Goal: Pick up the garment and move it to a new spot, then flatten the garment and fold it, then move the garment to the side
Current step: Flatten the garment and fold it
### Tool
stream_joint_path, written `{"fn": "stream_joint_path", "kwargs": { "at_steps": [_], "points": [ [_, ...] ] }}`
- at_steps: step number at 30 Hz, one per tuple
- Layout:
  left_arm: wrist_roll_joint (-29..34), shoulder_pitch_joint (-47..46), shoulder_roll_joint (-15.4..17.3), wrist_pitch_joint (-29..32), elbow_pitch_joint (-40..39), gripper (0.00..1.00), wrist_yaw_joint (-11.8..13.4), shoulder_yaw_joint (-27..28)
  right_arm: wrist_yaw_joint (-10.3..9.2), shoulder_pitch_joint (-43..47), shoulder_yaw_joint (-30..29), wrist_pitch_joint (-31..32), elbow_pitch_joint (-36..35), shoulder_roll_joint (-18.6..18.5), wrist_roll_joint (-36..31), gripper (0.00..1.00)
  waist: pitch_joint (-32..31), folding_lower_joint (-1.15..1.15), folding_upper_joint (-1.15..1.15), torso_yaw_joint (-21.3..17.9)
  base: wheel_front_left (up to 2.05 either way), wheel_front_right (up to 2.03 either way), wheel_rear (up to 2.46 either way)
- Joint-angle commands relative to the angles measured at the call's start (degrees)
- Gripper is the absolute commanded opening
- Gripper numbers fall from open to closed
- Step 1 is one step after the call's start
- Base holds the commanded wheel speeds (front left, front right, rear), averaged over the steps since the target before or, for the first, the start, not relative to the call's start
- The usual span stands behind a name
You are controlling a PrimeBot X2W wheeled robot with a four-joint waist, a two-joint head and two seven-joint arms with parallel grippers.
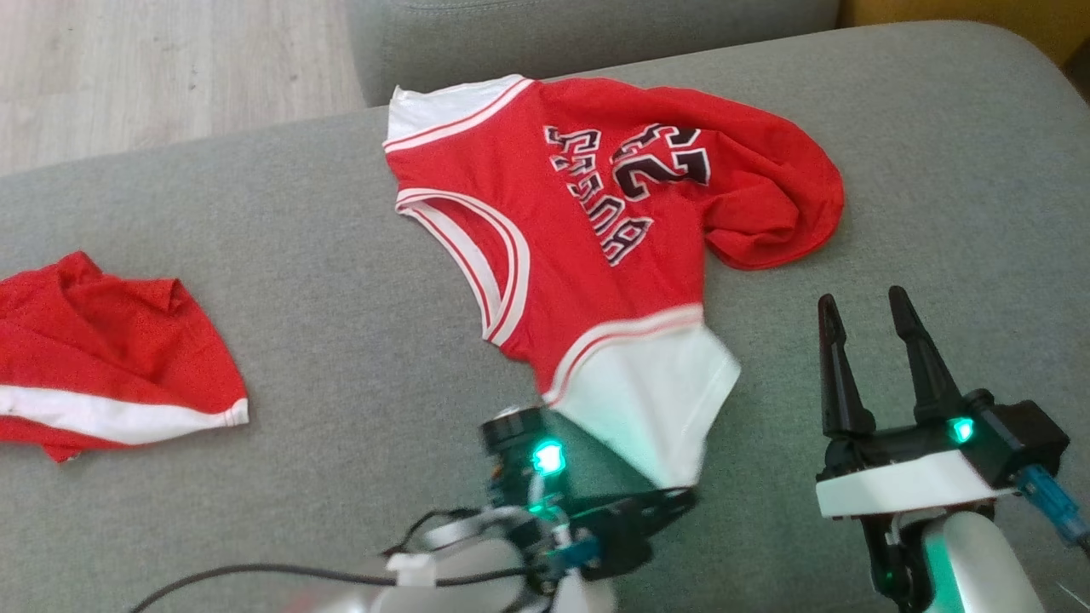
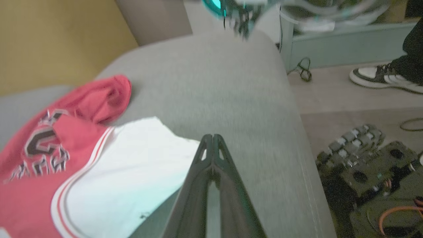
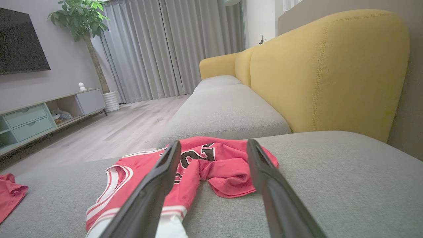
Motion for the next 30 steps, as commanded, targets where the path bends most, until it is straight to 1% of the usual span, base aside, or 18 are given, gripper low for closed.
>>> {"fn": "stream_joint_path", "kwargs": {
  "at_steps": [1,3,4,5,7,8,9,12,14,16,17,19,20,24,26,27,28,30],
  "points": [
    [-1.80,-2.44,2.35,2.20,-2.53,0.00,0.13,0.59,-0.04,-0.96,0.97,-0.61,-1.66,-0.25,-0.51,1.00,-0.10,0.01,0.00,0.23,0.00,0.00,0.00],
    [-3.65,-1.22,3.82,5.22,-3.38,0.00,0.13,-0.11,-0.04,-1.05,0.96,-0.61,-1.62,-0.25,-0.55,1.00,-0.13,0.01,0.00,0.41,0.00,0.00,0.00],
    [-4.09,-0.81,4.24,5.73,-3.81,0.24,0.13,-0.18,-0.04,-1.06,0.95,-0.61,-1.66,-0.25,-0.58,1.00,-0.12,0.01,0.00,0.55,0.00,0.00,0.00],
    [-4.51,-0.47,4.51,5.79,-4.00,1.00,0.12,-0.21,-0.04,-1.04,0.91,-0.61,-1.72,-0.25,-0.62,1.00,-0.09,0.01,0.00,0.71,0.00,0.00,0.00],
    [-5.70,-0.14,4.79,5.32,-3.91,1.00,0.37,0.49,-0.04,-0.92,0.80,-0.61,-1.86,-0.25,-0.73,1.00,-0.04,0.01,0.00,1.07,0.00,0.00,0.00],
    [-6.54,-0.02,4.86,4.90,-3.80,1.00,1.25,1.68,-0.04,-0.83,0.76,-0.61,-1.88,-0.25,-0.82,1.00,-0.05,0.01,0.00,1.24,0.00,0.00,0.00],
    [-7.26,-0.02,4.94,4.11,-3.76,1.00,2.66,3.25,-0.04,-0.73,0.71,-0.61,-1.92,-0.25,-0.90,1.00,-0.05,0.01,0.00,1.40,0.00,0.00,0.00],
    [-10.68,0.56,5.11,0.80,-3.42,1.00,8.68,10.12,-0.04,-0.76,0.89,-0.61,-2.56,-0.25,-0.88,1.00,0.03,0.01,0.00,1.92,0.00,0.00,0.00],
    [-13.93,1.44,5.01,-2.84,-3.39,1.00,13.08,16.01,-0.04,-0.79,1.08,-0.61,-3.54,-0.25,-0.56,1.00,0.05,0.01,0.00,2.31,0.00,0.00,0.00],
    [-15.65,2.17,5.50,-7.50,-2.74,1.00,18.08,21.64,-0.04,-0.70,0.87,-0.61,-4.20,-0.25,-0.73,1.00,0.14,0.01,0.00,2.82,0.00,0.00,0.00],
    [-16.98,2.97,5.29,-9.19,-2.47,1.00,20.15,24.36,-0.04,-0.61,0.64,-0.61,-4.49,-0.25,-0.79,1.00,0.23,0.01,0.00,3.17,0.00,0.00,0.00],
    [-19.49,4.97,4.62,-11.23,-2.43,1.00,22.99,29.24,-0.04,-0.40,0.36,-0.61,-4.86,-0.25,-1.07,1.00,0.32,0.01,0.00,3.85,0.00,0.00,0.00],
    [-19.82,5.88,4.47,-11.76,-2.54,1.00,23.90,30.97,-0.04,-0.29,0.29,-0.61,-4.97,-0.25,-1.23,1.00,0.34,0.01,0.00,4.17,0.00,0.00,0.00],
    [-19.80,10.48,2.78,-12.26,-4.24,1.00,24.68,36.84,-0.04,0.04,-0.19,-0.61,-5.15,-0.25,-1.87,1.00,0.40,0.01,0.00,5.39,0.00,0.00,0.00],
    [-19.53,13.42,1.52,-12.28,-4.93,1.00,24.06,39.66,-0.04,-0.05,-0.41,-0.61,-5.11,-0.25,-2.09,1.00,0.51,0.01,0.00,5.70,0.00,0.00,0.00],
    [-19.53,13.42,1.52,-12.28,-4.93,1.00,24.06,39.66,-0.04,-0.05,-0.41,-0.61,-5.11,-0.25,-2.09,1.00,0.51,0.01,0.00,5.70,0.00,0.00,0.00],
    [-19.00,14.58,1.11,-12.29,-4.90,1.00,23.74,40.81,-0.04,-0.14,-0.55,-0.61,-5.09,-0.25,-2.16,1.00,0.57,0.01,0.00,5.86,0.00,0.00,0.00],
    [-17.56,15.99,0.26,-12.29,-4.61,1.00,22.76,42.47,-0.04,-0.27,-0.84,-0.61,-5.12,-0.25,-2.25,1.00,0.73,0.01,0.00,6.15,0.00,0.00,0.00]
  ]
}}
